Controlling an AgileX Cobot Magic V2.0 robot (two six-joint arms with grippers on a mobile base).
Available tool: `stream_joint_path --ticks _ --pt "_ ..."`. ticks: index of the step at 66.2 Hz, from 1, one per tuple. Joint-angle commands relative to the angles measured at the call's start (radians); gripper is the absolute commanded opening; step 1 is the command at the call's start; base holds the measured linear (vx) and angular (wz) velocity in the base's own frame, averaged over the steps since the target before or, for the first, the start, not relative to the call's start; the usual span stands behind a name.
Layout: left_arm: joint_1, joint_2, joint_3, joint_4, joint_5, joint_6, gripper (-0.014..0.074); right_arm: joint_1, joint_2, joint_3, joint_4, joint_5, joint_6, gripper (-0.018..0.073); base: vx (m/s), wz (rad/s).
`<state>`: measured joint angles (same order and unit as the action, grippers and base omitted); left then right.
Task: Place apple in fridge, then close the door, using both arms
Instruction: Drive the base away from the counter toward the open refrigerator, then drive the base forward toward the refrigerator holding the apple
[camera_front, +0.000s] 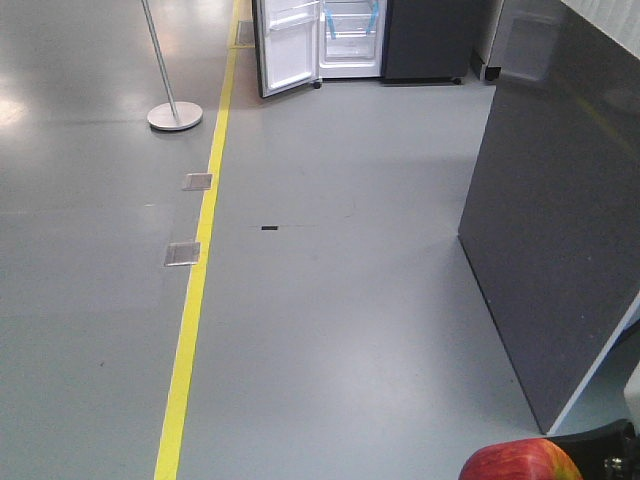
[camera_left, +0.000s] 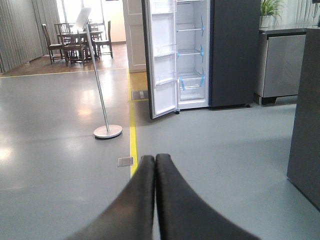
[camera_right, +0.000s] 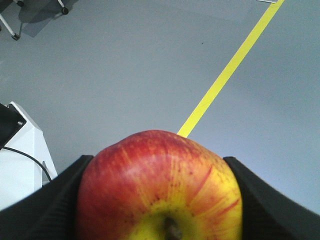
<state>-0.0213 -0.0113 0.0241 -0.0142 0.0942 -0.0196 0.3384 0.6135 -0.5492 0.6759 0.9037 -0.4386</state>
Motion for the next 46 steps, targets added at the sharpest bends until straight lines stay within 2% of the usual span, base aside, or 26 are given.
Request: stream_joint_path --ticks 1,46 --pt "-0.009 -0.014 -0.017 -0.001 -0.076 -0.011 -0.0006 0.001 0.001 -0.028 0.042 -0.044 -0.012 0.0204 0.19 -0.01" --pt "-0.009 -0.014 -0.017 -0.001 -0.076 -0.011 -0.0006 0.001 0.001 -0.028 0.042 -0.044 -0.012 0.0204 0.20 -0.03"
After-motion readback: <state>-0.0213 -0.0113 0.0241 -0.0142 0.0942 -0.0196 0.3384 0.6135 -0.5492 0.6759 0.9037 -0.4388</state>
